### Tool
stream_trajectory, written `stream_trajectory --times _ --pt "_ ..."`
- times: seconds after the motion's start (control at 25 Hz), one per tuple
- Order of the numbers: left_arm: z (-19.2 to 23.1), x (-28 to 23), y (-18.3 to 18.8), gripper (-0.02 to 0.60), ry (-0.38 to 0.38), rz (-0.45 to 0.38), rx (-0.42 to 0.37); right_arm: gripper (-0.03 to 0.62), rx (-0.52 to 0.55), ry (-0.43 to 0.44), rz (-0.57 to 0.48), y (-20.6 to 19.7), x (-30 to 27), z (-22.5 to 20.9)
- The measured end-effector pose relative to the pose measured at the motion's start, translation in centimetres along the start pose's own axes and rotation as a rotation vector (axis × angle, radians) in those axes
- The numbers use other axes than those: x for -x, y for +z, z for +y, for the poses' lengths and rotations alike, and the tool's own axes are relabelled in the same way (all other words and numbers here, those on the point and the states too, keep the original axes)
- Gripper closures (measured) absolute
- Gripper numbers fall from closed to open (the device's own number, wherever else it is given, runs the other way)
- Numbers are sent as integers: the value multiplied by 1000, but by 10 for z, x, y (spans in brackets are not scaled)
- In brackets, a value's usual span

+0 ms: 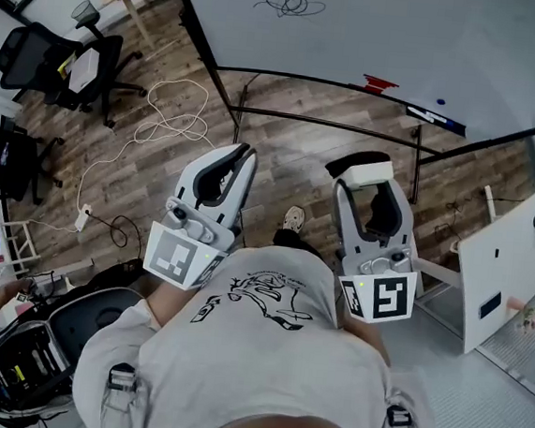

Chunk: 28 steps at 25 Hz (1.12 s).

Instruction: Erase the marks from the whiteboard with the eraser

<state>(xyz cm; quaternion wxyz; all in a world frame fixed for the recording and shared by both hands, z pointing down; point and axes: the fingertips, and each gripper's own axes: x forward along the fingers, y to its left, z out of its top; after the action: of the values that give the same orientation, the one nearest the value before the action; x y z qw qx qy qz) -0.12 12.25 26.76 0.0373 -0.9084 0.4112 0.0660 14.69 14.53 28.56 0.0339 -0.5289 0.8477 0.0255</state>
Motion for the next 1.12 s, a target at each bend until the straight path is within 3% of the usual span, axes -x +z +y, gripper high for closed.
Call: stream_trajectory --times 0.68,1.12 --pt "4 -114 -21 538 37 27 -9 353 0 29 27 -15 -50 -107" --pt "31 -135 -32 538 92 44 1 355 -9 77 46 -23 -88 -121"
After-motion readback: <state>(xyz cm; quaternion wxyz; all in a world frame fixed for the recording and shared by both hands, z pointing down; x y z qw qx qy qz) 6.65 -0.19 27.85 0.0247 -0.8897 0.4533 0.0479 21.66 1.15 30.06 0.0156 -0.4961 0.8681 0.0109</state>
